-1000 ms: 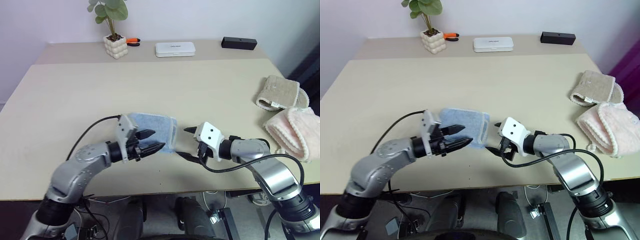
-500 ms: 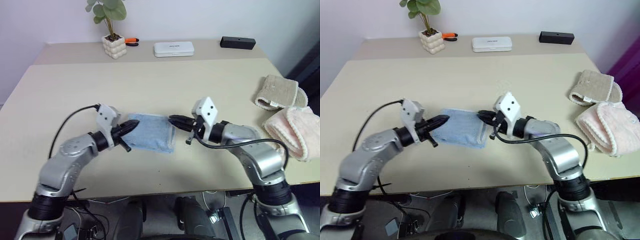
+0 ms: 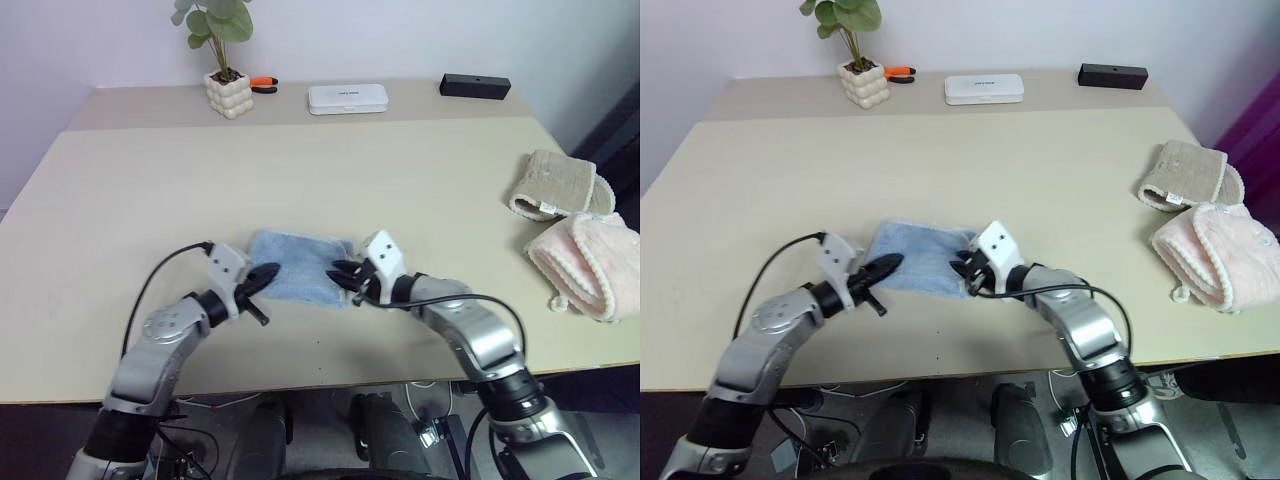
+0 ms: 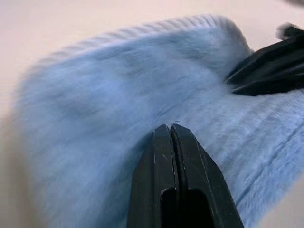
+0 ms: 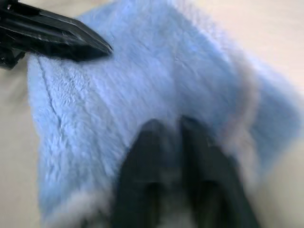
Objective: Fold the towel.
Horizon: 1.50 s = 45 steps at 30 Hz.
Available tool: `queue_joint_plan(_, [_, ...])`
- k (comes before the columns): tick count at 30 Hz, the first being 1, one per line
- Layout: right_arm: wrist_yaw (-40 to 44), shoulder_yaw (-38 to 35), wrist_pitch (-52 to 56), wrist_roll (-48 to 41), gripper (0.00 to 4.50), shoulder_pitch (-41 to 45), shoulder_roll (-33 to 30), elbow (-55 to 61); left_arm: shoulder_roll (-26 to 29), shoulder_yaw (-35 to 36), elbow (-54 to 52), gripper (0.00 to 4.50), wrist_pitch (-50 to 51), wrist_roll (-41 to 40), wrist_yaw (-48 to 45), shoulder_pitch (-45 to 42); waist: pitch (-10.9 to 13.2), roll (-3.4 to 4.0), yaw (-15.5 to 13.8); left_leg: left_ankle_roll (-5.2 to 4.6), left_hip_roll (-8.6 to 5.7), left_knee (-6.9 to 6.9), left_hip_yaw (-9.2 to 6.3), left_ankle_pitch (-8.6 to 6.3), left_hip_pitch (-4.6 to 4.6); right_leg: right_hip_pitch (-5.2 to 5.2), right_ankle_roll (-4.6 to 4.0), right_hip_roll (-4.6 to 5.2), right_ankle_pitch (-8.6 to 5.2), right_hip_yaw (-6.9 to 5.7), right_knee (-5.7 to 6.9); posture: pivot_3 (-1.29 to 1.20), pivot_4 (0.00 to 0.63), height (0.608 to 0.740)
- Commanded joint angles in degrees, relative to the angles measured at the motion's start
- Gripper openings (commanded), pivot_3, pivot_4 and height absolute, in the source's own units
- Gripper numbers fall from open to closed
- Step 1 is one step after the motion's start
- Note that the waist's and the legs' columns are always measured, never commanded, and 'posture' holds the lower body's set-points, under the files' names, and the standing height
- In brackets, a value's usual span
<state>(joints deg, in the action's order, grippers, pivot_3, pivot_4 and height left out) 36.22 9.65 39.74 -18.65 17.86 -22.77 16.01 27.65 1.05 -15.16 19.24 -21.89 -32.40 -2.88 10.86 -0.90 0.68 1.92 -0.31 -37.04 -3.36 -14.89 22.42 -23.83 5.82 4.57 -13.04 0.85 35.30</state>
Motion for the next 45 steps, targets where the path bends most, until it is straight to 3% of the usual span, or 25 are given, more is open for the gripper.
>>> queue_joint_plan(1, [-1.69, -8.06, 10.49, -9.43, 2.73, -0.23, 0.73, 7.08, 3.97, 5.37, -5.07, 0.00, -3.34, -0.14, -3.00, 3.75, 0.00, 0.00, 0.15, 0.00, 0.01, 0.02, 0.01, 0.00, -0.02, 0.00, -0.03, -0.01, -0.02, 0.00, 0.01, 0.00, 0.150, 0.738])
queue_joint_plan(4, [-6.31, -14.02, 20.60, -15.18, 4.20, -0.39, 3.43, 8.09, 7.38, 7.84, -6.45, 0.00, -5.57, 0.00, -6.36, 7.74, 0.00, 0.01, 0.15, 0.00, 0.04, 0.09, 0.05, 0.00, -0.02, -0.07, -0.10, -0.04, -0.06, 0.01, 0.03, 0.00, 0.150, 0.738])
queue_joint_plan(5, [-7.65, -15.39, 23.09, -16.45, 4.47, -0.26, 4.18, 8.14, 8.02, 8.27, -6.63, 0.00, -6.03, -0.12, -7.09, 8.49, 0.01, 0.02, 0.12, 0.00, 0.07, 0.09, 0.03, 0.00, -0.01, -0.08, -0.11, -0.05, -0.06, 0.00, 0.03, 0.00, 0.150, 0.738])
queue_joint_plan(9, [-13.63, -18.84, 31.15, -18.96, 4.47, 0.45, 9.91, 4.16, 7.85, 9.29, -9.79, 0.00, -4.68, -4.09, -8.92, 10.67, 0.03, 0.05, -0.08, 0.00, 0.06, 0.07, 0.06, -0.01, 0.05, -0.10, -0.13, 0.00, -0.07, 0.01, 0.01, 0.00, 0.150, 0.738])
queue_joint_plan(17, [-17.27, -18.07, 32.21, -19.30, 4.47, 5.69, 16.95, -3.89, 5.74, 6.72, -12.44, 0.00, -3.23, -2.41, -7.05, 11.66, 0.01, 0.07, 0.52, -0.01, 0.07, 0.10, 0.09, 0.00, 0.01, -0.14, -0.12, -0.08, -0.05, 0.03, 0.05, 0.00, 0.150, 0.738])
queue_joint_plan(20, [-17.60, -18.09, 32.46, -19.83, 3.64, 6.99, 18.50, -5.22, 5.51, 6.00, -12.79, 0.00, -3.14, -1.93, -6.77, 11.91, 0.02, 0.08, 0.49, -0.01, 0.07, 0.10, 0.09, 0.00, 0.01, -0.16, -0.11, -0.09, -0.05, 0.03, 0.08, 0.00, 0.150, 0.738])
queue_joint_plan(27, [-19.27, -20.66, 33.51, -22.35, 0.09, 7.17, 21.18, -3.90, 5.21, 4.89, -13.34, 0.00, -2.63, -1.65, -6.01, 11.71, 0.03, 0.10, 0.33, -0.01, 0.06, 0.08, 0.10, 0.00, 0.08, -0.24, -0.09, -0.07, -0.04, 0.04, 0.15, 0.00, 0.150, 0.738])
queue_joint_plan(32, [-23.70, -31.37, 29.51, -28.55, 0.03, 10.04, 22.95, 0.41, 5.28, 3.54, -13.31, 0.00, -2.44, -1.39, -6.21, 11.35, 0.07, 0.17, 0.32, -0.01, 0.06, 0.10, 0.09, 0.00, 0.11, -0.27, -0.09, -0.08, -0.04, 0.04, 0.16, 0.00, 0.150, 0.738])
queue_joint_plan(38, [-37.03, -50.52, 21.26, -32.97, 0.03, 16.35, 16.81, -3.52, 4.48, 0.01, -9.55, 0.00, -2.82, -0.34, -7.61, 6.43, 0.08, 0.19, -0.18, -0.01, 0.02, 0.07, 0.09, 0.00, 0.15, -0.25, -0.09, -0.05, -0.04, 0.03, 0.13, 0.00, 0.150, 0.738])
queue_joint_plan(45, [-52.96, -59.23, 19.31, -37.01, 0.03, 9.88, 17.02, -1.23, 2.63, -3.87, -4.42, 0.00, -4.05, 1.05, -9.86, 0.24, 0.04, 0.34, 0.61, -0.03, 0.07, 0.23, 0.14, 0.00, 0.08, -0.33, 0.09, -0.12, 0.05, 0.08, 0.23, 0.00, 0.150, 0.738])
